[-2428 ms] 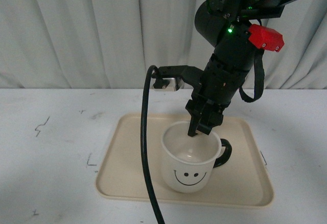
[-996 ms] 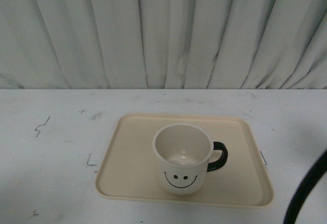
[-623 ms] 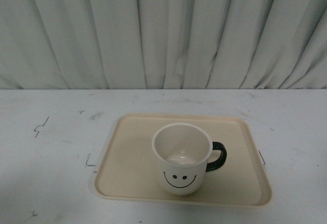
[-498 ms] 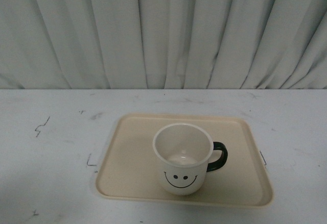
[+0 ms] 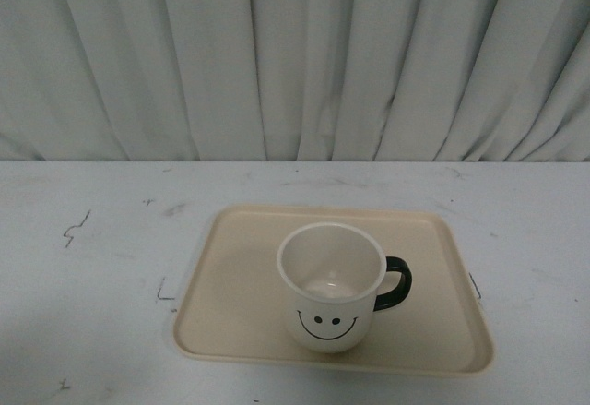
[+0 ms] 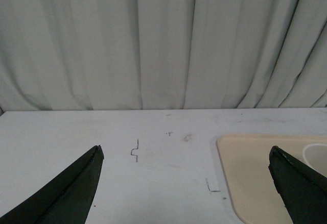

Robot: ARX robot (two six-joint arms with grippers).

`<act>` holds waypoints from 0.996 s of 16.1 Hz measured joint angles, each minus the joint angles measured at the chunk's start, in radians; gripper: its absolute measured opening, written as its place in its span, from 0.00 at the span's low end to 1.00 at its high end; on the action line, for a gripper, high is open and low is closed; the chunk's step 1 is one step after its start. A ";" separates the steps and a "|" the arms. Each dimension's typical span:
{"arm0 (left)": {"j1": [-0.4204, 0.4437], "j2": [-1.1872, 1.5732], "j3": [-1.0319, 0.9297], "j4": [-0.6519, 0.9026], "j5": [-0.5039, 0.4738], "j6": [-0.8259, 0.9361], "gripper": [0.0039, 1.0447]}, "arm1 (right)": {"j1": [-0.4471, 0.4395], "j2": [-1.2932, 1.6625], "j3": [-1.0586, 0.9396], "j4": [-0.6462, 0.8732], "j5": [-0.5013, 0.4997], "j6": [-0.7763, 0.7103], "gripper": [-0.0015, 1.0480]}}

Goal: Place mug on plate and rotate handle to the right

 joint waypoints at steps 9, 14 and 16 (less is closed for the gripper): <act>0.000 0.000 0.000 0.000 0.000 0.000 0.94 | 0.000 -0.241 0.000 -0.230 0.000 0.000 0.02; 0.000 0.000 0.000 0.000 0.000 0.000 0.94 | 0.000 -0.302 0.000 -0.292 0.000 0.000 0.02; 0.000 0.000 0.000 0.000 0.000 0.000 0.94 | 0.000 -0.323 0.000 -0.313 0.000 0.000 0.02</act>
